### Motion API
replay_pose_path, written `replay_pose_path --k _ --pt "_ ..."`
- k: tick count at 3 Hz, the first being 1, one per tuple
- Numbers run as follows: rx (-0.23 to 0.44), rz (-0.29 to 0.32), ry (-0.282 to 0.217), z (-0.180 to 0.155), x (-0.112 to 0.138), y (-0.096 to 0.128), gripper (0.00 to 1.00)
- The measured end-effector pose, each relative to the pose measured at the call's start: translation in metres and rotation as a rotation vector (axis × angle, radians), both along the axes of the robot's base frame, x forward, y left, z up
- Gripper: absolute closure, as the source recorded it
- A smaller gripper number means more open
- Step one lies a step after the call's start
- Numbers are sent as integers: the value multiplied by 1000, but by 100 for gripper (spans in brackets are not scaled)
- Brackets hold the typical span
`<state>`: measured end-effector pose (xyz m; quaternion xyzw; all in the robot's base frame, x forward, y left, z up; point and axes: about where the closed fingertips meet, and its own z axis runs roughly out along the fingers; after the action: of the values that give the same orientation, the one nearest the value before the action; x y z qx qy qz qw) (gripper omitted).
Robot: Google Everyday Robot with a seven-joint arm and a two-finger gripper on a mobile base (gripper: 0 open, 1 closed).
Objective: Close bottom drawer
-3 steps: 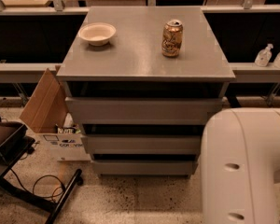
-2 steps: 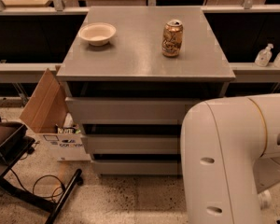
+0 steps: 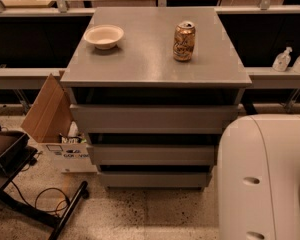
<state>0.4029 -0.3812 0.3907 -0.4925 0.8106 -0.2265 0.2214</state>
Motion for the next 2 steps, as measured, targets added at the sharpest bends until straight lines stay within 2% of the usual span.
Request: replay_pose_path --k 1,2 --pt "0 5 -2 0 3 2 100" --pt "-3 25 11 18 -10 2 100"
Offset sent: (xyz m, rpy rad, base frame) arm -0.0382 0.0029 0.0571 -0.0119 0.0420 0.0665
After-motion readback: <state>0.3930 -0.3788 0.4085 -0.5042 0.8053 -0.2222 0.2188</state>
